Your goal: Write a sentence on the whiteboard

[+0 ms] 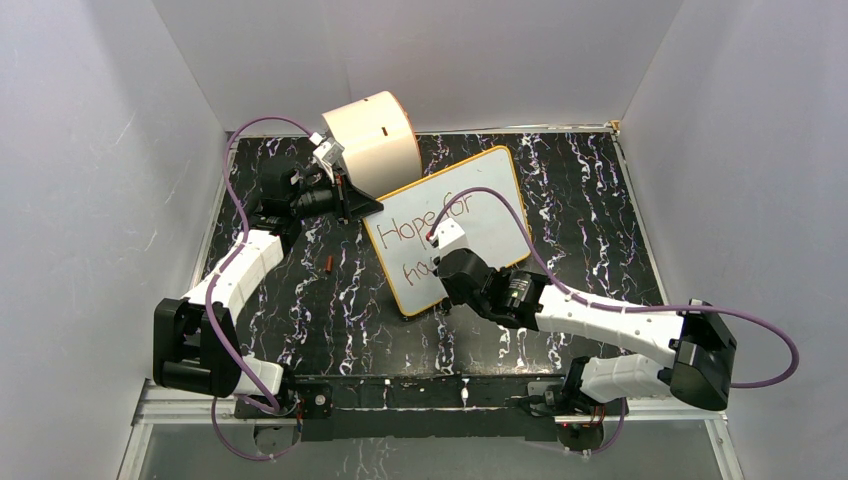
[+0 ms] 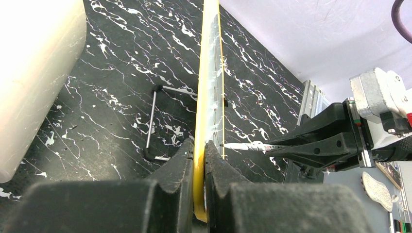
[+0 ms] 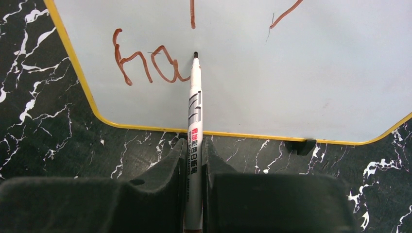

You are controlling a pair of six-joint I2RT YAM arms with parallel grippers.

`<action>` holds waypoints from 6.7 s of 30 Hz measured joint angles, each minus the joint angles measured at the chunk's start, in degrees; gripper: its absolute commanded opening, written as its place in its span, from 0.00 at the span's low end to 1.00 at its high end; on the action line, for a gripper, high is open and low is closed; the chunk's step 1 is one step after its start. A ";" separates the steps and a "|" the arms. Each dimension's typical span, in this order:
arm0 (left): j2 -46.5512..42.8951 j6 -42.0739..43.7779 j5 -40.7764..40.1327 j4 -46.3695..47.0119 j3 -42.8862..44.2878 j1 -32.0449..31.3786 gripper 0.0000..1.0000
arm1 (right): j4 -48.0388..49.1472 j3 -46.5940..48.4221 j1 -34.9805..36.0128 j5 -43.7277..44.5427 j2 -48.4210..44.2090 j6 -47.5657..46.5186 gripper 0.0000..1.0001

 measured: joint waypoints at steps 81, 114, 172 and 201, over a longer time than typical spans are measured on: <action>0.33 0.02 0.28 -0.22 0.33 0.11 0.00 | -11.37 1.33 -0.96 -8.17 4.26 4.81 0.00; 0.33 0.02 0.35 -0.24 0.35 0.11 0.00 | -3.50 1.31 -2.27 -3.48 0.98 0.42 0.00; 0.33 0.22 0.33 -0.44 0.42 0.11 0.00 | -6.69 1.84 -5.09 -6.27 0.42 3.06 0.00; 0.33 0.24 0.37 -0.46 0.42 0.11 0.00 | -7.15 1.84 -5.35 -6.67 -1.64 2.73 0.00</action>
